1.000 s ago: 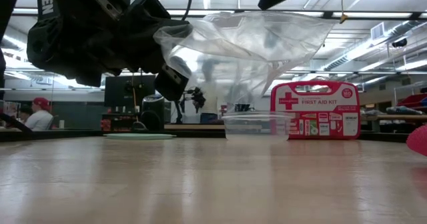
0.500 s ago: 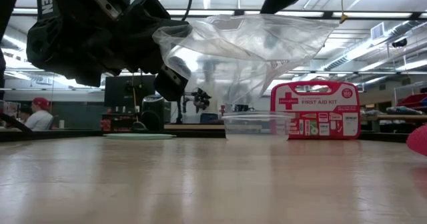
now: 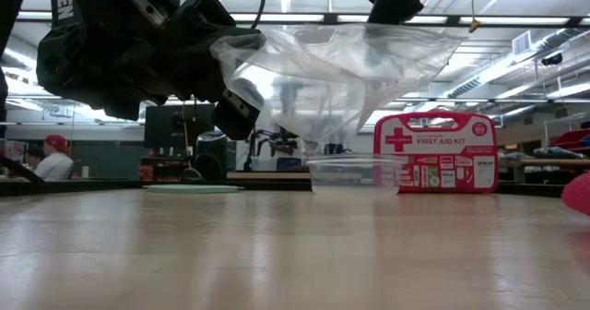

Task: Roll bandage
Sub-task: Open the transparent zip bag

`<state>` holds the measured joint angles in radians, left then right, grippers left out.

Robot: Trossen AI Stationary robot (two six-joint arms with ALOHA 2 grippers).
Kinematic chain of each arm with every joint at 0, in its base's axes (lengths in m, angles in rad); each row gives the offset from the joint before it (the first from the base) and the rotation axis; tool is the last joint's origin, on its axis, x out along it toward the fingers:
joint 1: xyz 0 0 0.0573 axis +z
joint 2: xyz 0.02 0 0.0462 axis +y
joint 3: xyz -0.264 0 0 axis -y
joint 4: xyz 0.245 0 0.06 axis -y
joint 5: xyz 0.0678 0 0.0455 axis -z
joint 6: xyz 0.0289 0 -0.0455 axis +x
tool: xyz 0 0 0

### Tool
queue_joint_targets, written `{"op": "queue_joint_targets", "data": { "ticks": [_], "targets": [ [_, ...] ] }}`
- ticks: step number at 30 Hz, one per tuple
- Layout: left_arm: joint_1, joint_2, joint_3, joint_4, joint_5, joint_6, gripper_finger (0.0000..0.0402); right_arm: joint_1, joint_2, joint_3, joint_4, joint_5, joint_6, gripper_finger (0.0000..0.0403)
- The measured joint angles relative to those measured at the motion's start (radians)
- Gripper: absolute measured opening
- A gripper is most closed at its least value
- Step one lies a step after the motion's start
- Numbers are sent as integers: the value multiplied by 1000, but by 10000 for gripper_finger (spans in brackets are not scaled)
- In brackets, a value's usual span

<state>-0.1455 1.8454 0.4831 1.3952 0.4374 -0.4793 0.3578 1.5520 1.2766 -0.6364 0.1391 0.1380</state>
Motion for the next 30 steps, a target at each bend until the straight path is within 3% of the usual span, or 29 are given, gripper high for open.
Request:
{"op": "queue_joint_targets", "data": {
  "ticks": [6,12,17,20,24,26,28,30],
  "targets": [
    [0,0,0,0,0,0,0,0,0,-15,52,-13,0,257],
    [0,0,0,0,-1,0,0,0,0,-15,106,-92,0,256],
    [0,0,0,0,-65,-1,0,8,6,-20,166,-87,-25,253],
    [1,0,0,-1,-112,1,0,8,24,-38,175,-49,-60,248],
    [2,0,1,3,-142,7,0,-14,38,-38,151,91,-69,243],
    [2,0,1,9,-144,8,0,-25,39,-38,152,31,-69,240],
    [2,1,1,21,-145,9,0,-34,39,-38,151,-94,-83,238],
    [2,0,2,28,-145,29,0,-38,41,-38,154,-94,-78,235]
  ]
}}
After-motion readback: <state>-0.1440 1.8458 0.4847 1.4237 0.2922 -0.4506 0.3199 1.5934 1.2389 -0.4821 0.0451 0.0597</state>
